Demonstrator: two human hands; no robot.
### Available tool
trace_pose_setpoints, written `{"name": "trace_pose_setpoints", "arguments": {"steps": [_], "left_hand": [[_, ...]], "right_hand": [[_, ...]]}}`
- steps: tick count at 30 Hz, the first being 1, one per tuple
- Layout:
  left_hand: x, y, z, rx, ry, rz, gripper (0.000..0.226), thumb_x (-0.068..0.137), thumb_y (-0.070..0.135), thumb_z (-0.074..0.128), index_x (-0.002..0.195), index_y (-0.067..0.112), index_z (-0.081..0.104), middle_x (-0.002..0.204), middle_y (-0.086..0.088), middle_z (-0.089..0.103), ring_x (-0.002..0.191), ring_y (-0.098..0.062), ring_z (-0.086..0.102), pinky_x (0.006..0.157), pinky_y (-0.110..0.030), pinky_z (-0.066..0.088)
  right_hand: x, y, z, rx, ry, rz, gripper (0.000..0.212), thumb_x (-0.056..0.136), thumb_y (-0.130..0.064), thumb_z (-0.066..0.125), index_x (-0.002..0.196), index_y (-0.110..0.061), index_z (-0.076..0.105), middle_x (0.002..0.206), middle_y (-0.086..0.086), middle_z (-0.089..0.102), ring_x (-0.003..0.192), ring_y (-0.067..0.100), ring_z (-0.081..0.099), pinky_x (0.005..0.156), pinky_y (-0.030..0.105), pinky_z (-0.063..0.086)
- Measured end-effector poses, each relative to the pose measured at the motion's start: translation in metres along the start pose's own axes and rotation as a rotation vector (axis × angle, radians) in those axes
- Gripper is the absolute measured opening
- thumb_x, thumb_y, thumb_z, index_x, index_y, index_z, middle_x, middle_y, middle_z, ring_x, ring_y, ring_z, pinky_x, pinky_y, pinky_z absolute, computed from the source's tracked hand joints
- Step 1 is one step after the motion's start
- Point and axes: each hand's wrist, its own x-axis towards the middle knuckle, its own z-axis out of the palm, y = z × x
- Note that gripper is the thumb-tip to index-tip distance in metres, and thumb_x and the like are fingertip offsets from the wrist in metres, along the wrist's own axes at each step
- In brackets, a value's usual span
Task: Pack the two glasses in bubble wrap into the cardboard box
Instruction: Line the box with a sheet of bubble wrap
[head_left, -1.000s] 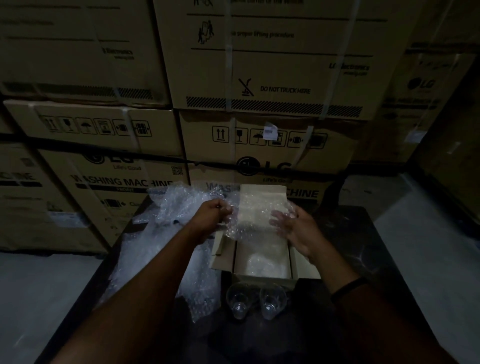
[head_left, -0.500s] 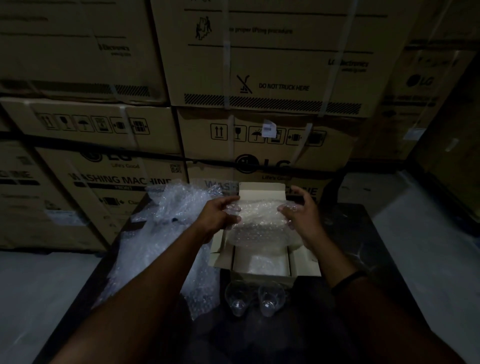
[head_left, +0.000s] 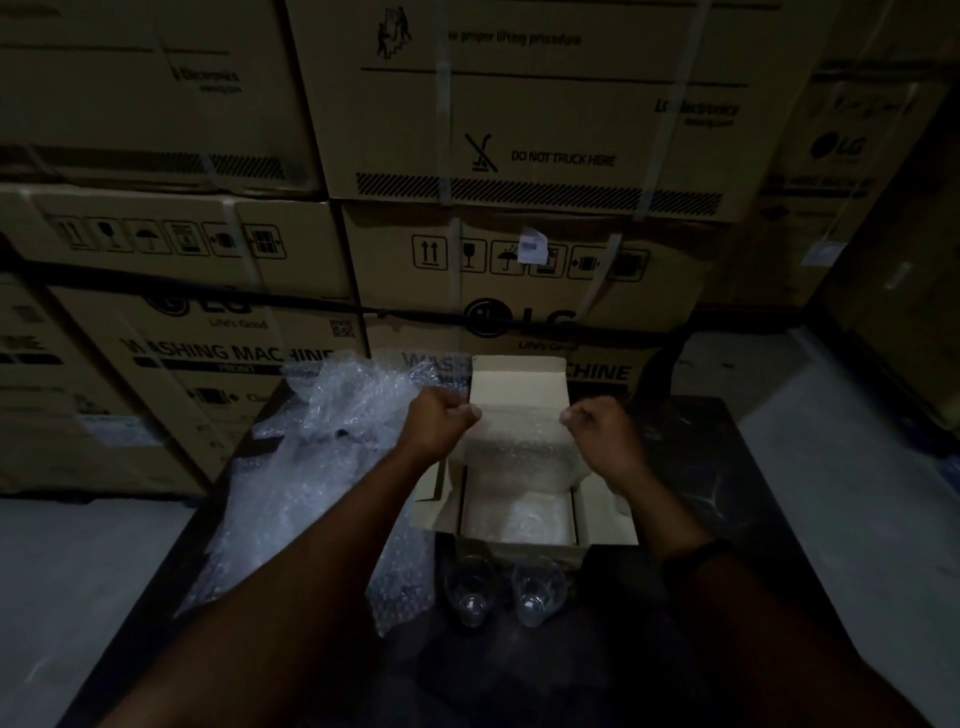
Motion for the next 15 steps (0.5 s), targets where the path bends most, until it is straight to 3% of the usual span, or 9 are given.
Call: {"name": "trace_pose_setpoints", "arguments": {"steps": [3, 6, 9, 11, 15], "left_hand": [[0.002, -0.005, 0.000, -0.157, -0.066, -0.070, 0.023, 0.088, 0.019, 0.066, 0.081, -0.002, 0.071, 0.077, -0.014, 0.068, 0.069, -0.019, 0.061, 0.071, -0.036, 0.051], [0.001, -0.003, 0.005, -0.290, -0.103, -0.182, 0.016, 0.091, 0.016, 0.063, 0.080, 0.004, 0.067, 0.072, -0.012, 0.065, 0.060, -0.022, 0.060, 0.063, -0.033, 0.049], [0.003, -0.003, 0.010, -0.376, -0.044, -0.298, 0.011, 0.092, 0.011, 0.061, 0.081, 0.008, 0.063, 0.067, -0.009, 0.058, 0.051, -0.017, 0.052, 0.048, -0.024, 0.047], [0.004, -0.005, 0.014, -0.431, -0.017, -0.366, 0.003, 0.092, 0.009, 0.060, 0.089, 0.008, 0.061, 0.070, -0.008, 0.058, 0.055, -0.016, 0.053, 0.042, -0.020, 0.047], [0.006, -0.010, 0.012, -0.531, -0.039, -0.428, 0.020, 0.089, 0.012, 0.065, 0.108, 0.013, 0.059, 0.084, -0.009, 0.063, 0.060, -0.017, 0.058, 0.043, -0.021, 0.049]], "right_hand": [[-0.002, -0.004, -0.003, 0.205, -0.045, 0.085, 0.014, 0.093, -0.008, 0.055, 0.083, -0.010, 0.065, 0.085, 0.001, 0.060, 0.081, 0.015, 0.054, 0.067, 0.019, 0.042], [-0.006, -0.003, -0.003, 0.433, 0.017, 0.149, 0.007, 0.093, -0.012, 0.058, 0.092, -0.019, 0.060, 0.091, 0.003, 0.063, 0.080, 0.014, 0.058, 0.065, 0.025, 0.048], [-0.016, 0.004, -0.005, 0.566, -0.057, 0.135, 0.031, 0.087, -0.010, 0.066, 0.114, -0.023, 0.055, 0.105, 0.000, 0.064, 0.090, 0.013, 0.063, 0.066, 0.024, 0.054], [-0.021, 0.009, -0.005, 0.602, -0.153, 0.145, 0.037, 0.084, -0.003, 0.067, 0.114, -0.023, 0.057, 0.113, 0.004, 0.064, 0.094, 0.017, 0.065, 0.072, 0.030, 0.057], [-0.018, 0.019, 0.003, 0.501, -0.190, 0.232, 0.031, 0.083, 0.004, 0.066, 0.111, -0.009, 0.064, 0.115, 0.011, 0.065, 0.079, 0.011, 0.064, 0.068, 0.020, 0.054]]}}
